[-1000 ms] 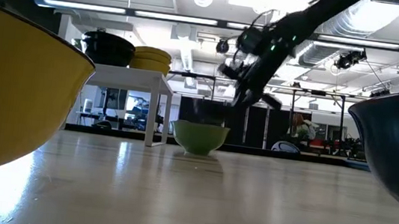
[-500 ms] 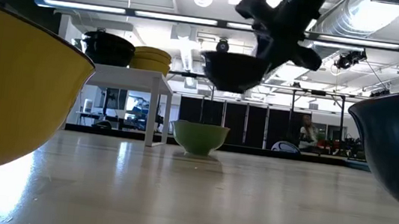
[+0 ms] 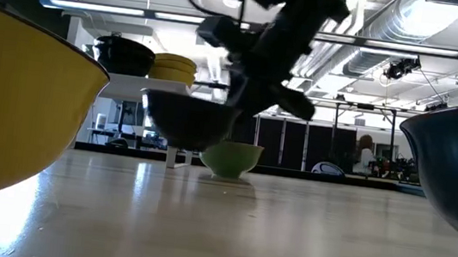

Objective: Pick & Place Mini bowls
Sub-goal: Stack the orange patterned bowl on the orange patterned bowl on the shelf

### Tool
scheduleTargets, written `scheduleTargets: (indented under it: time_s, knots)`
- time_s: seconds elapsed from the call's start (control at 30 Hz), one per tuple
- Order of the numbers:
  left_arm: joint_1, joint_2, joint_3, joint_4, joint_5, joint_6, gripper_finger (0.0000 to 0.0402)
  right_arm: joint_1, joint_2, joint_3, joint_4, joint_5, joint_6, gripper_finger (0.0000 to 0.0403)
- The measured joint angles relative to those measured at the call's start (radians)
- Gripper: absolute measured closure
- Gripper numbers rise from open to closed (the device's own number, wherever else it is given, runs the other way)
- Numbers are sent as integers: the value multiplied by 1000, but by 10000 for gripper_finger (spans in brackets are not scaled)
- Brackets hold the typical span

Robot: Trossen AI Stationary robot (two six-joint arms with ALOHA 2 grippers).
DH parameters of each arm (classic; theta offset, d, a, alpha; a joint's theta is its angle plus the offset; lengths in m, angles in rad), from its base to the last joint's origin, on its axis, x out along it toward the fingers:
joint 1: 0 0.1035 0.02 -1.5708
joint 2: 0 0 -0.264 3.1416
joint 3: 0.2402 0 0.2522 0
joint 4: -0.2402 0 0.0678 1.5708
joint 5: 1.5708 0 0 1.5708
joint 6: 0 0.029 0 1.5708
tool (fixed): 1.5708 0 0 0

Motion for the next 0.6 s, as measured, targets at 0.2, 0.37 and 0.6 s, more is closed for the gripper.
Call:
scheduleTargets:
  time_s: [0.2,0.37,0.6]
  knots:
    - [0,12,0,0,-4,-4,401,-24,109,97,-6,-38,-57,391]
    - [0,18,0,1,-3,-10,401,-36,149,129,6,-69,-83,384]
    - [0,49,-1,-14,1,-19,401,-36,151,132,15,-73,-84,341]
